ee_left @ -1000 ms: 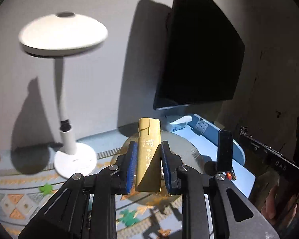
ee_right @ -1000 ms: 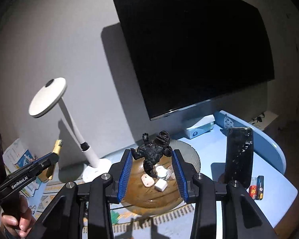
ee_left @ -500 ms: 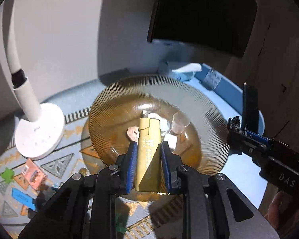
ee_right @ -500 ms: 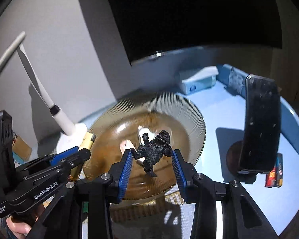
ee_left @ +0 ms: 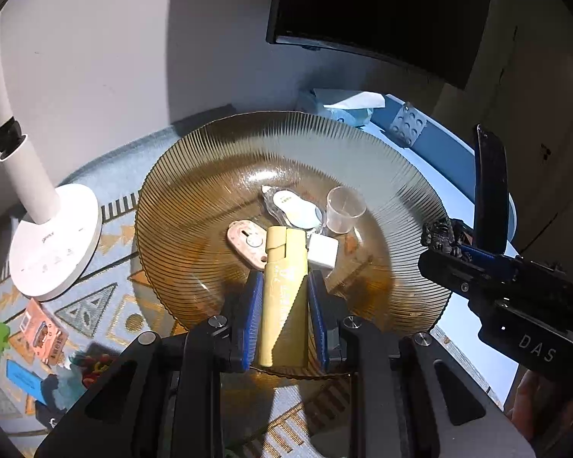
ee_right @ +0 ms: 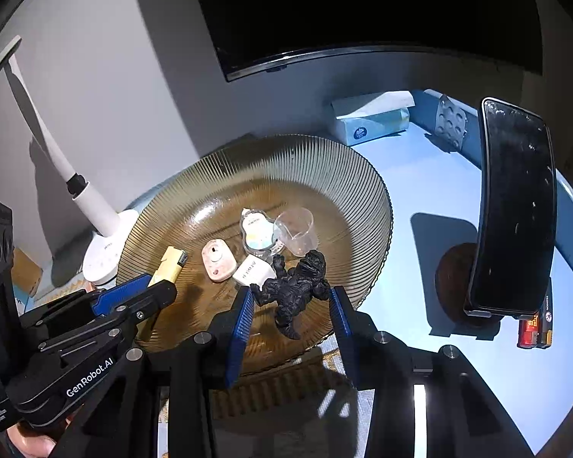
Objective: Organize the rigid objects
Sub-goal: 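Open both grippers to drop the stick and figurine into the bowl, then withdraw both open grippers from the bowl back toward the object cluster, then grasp the black USB stick with the left gripper while the right grasps the green figure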
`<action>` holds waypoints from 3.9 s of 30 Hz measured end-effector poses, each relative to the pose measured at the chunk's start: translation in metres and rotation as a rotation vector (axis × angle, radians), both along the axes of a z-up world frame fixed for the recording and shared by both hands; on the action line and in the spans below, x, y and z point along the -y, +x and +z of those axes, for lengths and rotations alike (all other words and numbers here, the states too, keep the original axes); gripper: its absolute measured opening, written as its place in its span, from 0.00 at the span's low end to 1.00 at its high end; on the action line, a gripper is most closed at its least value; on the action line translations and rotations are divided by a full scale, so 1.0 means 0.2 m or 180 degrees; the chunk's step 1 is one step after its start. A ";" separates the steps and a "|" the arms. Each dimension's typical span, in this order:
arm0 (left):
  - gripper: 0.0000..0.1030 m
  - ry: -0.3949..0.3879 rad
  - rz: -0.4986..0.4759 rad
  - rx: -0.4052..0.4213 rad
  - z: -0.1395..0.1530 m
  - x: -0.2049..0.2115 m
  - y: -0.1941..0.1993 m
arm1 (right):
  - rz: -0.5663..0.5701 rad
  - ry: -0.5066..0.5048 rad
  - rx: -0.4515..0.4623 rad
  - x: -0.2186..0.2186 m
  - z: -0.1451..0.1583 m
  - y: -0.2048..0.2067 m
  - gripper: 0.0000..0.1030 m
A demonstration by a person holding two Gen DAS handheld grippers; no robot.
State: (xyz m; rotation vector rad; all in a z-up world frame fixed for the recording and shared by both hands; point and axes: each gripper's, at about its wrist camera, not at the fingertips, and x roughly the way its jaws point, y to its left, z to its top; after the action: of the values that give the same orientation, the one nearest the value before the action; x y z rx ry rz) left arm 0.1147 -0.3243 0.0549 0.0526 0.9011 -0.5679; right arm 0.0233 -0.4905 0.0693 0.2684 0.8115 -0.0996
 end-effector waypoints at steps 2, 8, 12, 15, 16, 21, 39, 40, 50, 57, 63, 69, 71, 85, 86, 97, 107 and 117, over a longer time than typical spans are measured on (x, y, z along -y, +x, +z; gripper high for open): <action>0.20 0.0007 -0.0003 -0.0009 0.00 0.01 0.00 | 0.0008 0.0004 -0.0003 0.00 -0.01 0.01 0.39; 0.20 0.0025 -0.0008 -0.0014 -0.01 0.01 0.00 | 0.0007 -0.0037 -0.0027 -0.01 -0.01 0.01 0.39; 0.23 -0.0008 -0.0015 0.0012 0.00 0.01 0.00 | -0.0029 0.0058 -0.0051 0.01 -0.01 0.01 0.41; 0.43 -0.0046 0.0001 0.0036 0.05 -0.03 -0.02 | -0.0063 0.0208 0.0001 0.03 0.02 0.00 0.62; 0.43 -0.0082 0.0003 0.0063 0.08 -0.05 -0.02 | -0.0120 0.0187 0.0047 0.04 0.05 -0.02 0.63; 0.43 -0.0308 0.0166 0.0444 0.35 -0.26 -0.13 | -0.0305 0.0086 0.0431 0.06 0.26 -0.19 0.64; 0.56 -0.0943 0.1029 0.1364 0.96 -1.19 -0.90 | 0.0104 0.0145 0.1114 -0.36 0.67 -0.69 0.79; 0.56 -0.0936 0.1079 0.1397 0.96 -1.23 -0.94 | 0.0151 0.0137 0.1116 -0.40 0.66 -0.70 0.79; 0.73 -0.0514 0.1780 0.1020 0.53 -1.51 -1.01 | 0.0691 -0.0080 0.0590 -0.81 0.21 -0.64 0.79; 0.73 0.0006 0.1872 0.0366 -0.01 -1.51 -0.83 | 0.0915 -0.0232 0.0031 -0.96 -0.25 -0.48 0.79; 0.73 0.0154 0.1784 0.0125 -0.25 -1.45 -0.76 | 0.0914 -0.0614 -0.0024 -1.02 -0.38 -0.46 0.79; 0.73 0.0258 0.1714 0.0027 -0.26 -1.41 -0.73 | 0.0849 -0.0577 -0.0126 -0.98 -0.42 -0.40 0.79; 0.73 0.0158 0.1649 -0.0137 -0.27 -1.40 -0.70 | 0.0852 -0.0528 -0.0167 -0.97 -0.41 -0.38 0.79; 0.73 0.0323 0.1430 -0.0253 -0.27 -0.96 -0.32 | 0.0775 -0.0008 -0.0160 -0.83 -0.41 -0.33 0.80; 0.73 0.0412 0.1447 -0.0213 -0.28 -0.93 -0.30 | 0.0788 -0.0021 -0.0164 -0.84 -0.41 -0.33 0.81; 0.57 0.0521 0.1218 -0.0257 -0.32 -1.02 -0.39 | 0.0826 -0.0026 -0.0196 -0.85 -0.41 -0.33 0.84; 0.55 0.0099 0.1300 -0.0481 -0.27 -1.33 -0.43 | 0.0865 0.0016 -0.0334 -0.87 -0.38 -0.18 0.84; 0.54 0.0417 0.1116 -0.0335 -0.33 -1.02 -0.28 | 0.0863 -0.0082 -0.0375 -0.89 -0.40 -0.05 0.84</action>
State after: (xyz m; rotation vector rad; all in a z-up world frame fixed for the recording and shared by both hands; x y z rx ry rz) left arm 0.0592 -0.1208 -0.0120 -0.0174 1.0223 -0.1860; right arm 0.0139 -0.3126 -0.0100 0.1269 0.9558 0.1297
